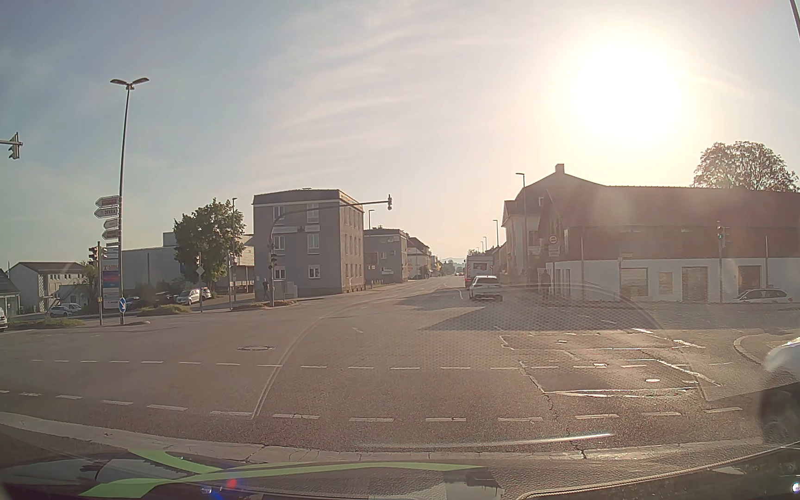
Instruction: Follow the waypoints while adhering to traffic rules and regulations
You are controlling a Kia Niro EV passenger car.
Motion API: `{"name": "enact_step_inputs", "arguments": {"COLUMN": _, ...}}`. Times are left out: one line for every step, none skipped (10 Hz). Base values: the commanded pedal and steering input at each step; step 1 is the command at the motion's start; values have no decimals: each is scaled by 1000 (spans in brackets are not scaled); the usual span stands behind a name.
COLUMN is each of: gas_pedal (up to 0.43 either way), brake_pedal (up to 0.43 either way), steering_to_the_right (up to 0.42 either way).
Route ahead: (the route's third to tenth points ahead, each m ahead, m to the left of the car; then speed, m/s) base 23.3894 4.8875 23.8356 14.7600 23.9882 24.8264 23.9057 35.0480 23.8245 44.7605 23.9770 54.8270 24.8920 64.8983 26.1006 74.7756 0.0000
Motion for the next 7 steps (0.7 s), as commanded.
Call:
{"name": "enact_step_inputs", "arguments": {"gas_pedal": 0, "brake_pedal": 268, "steering_to_the_right": -4}}
{"name": "enact_step_inputs", "arguments": {"gas_pedal": 0, "brake_pedal": 268, "steering_to_the_right": -4}}
{"name": "enact_step_inputs", "arguments": {"gas_pedal": 0, "brake_pedal": 268, "steering_to_the_right": -3}}
{"name": "enact_step_inputs", "arguments": {"gas_pedal": 0, "brake_pedal": 268, "steering_to_the_right": -3}}
{"name": "enact_step_inputs", "arguments": {"gas_pedal": 0, "brake_pedal": 268, "steering_to_the_right": -3}}
{"name": "enact_step_inputs", "arguments": {"gas_pedal": 0, "brake_pedal": 268, "steering_to_the_right": -4}}
{"name": "enact_step_inputs", "arguments": {"gas_pedal": 0, "brake_pedal": 268, "steering_to_the_right": -4}}
